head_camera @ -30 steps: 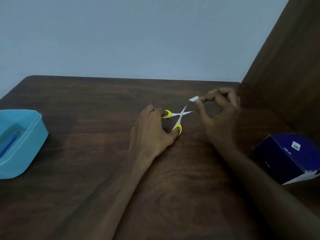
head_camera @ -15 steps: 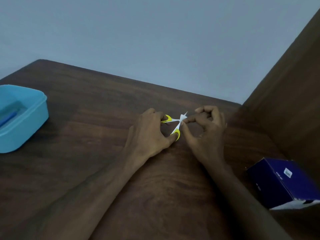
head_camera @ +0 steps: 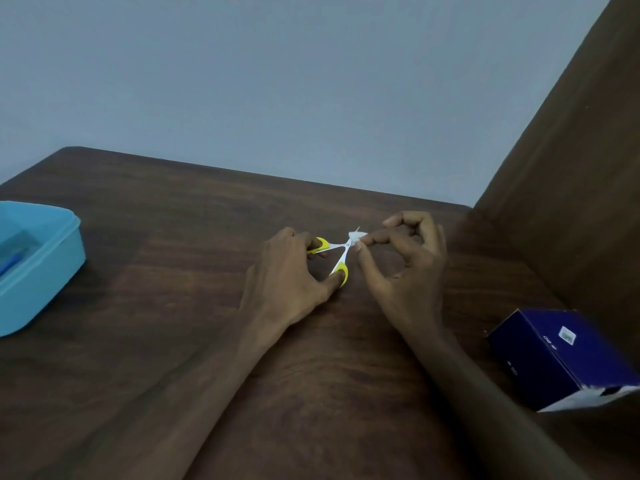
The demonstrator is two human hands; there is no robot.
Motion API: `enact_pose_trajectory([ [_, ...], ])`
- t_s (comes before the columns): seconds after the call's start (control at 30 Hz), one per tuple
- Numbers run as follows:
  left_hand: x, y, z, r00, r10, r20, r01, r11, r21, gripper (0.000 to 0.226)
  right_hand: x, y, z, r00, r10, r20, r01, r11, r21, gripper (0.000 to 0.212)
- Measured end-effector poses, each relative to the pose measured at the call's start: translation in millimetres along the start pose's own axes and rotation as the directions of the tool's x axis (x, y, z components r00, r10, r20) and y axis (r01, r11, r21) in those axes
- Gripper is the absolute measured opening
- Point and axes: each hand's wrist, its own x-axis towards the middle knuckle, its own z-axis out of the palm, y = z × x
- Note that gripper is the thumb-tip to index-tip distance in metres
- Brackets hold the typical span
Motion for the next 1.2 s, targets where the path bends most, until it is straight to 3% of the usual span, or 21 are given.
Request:
enact_pose_trajectory([
  [0.13, -1.6, 1.3, -1.3, 1.0, 0.021, -0.019, -0.022, 1.0, -0.016, 0.047, -4.6, 0.5, 7.8, 0.99, 0.022, 0.14, -0.013, 0.998, -0.066, 0.006],
  [0.23, -1.5, 1.7, -2.0, 0.999, 0.021, -0.025, -0.021, 1.0, -0.013, 0.045, -4.6, 1.4, 8.8, 0.982, 0.08, 0.171, -0.078, 0.997, -0.017, 0.006],
  [0.33, -1.0, 2.1, -1.8, 0.999, 0.024, -0.022, -0.025, 1.0, -0.013, 0.044, -6.0, -0.4, 8.4, 0.977, 0.039, 0.209, -0.047, 0.998, 0.032, 0.006],
  [0.5, -1.0, 1.3, -0.5, 0.999, 0.033, -0.038, -0.033, 0.999, 0.014, 0.05, -4.4, 1.9, 10.3, 0.985, 0.099, 0.139, -0.098, 0.995, -0.009, 0.007],
  [0.67, -0.2, 0.0, -0.1, 0.998, 0.039, -0.054, -0.039, 0.999, 0.008, 0.049, -7.2, -3.1, 12.0, 0.982, 0.004, 0.188, -0.015, 0.998, 0.057, 0.006],
  [0.8, -1.3, -0.5, -0.1, 0.997, 0.05, -0.059, -0.049, 0.999, 0.012, 0.055, -5.6, 1.4, 10.9, 0.987, 0.101, 0.121, -0.104, 0.995, 0.014, 0.007],
  [0.97, -0.6, -2.8, 2.1, 0.995, 0.05, -0.087, -0.051, 0.999, -0.016, 0.057, -7.2, 0.2, 11.3, 0.976, 0.111, 0.187, -0.132, 0.986, 0.104, 0.007],
  [1.13, 1.5, -4.7, 4.5, 0.991, 0.049, -0.124, -0.06, 0.995, -0.084, 0.057, -2.2, 0.1, 8.4, 0.968, 0.249, 0.039, -0.252, 0.958, 0.135, 0.01],
  [1.2, 2.4, -7.0, 5.8, 0.987, 0.048, -0.154, -0.065, 0.992, -0.108, 0.053, -3.5, 4.0, 11.5, 0.939, 0.333, 0.08, -0.343, 0.916, 0.209, 0.01],
])
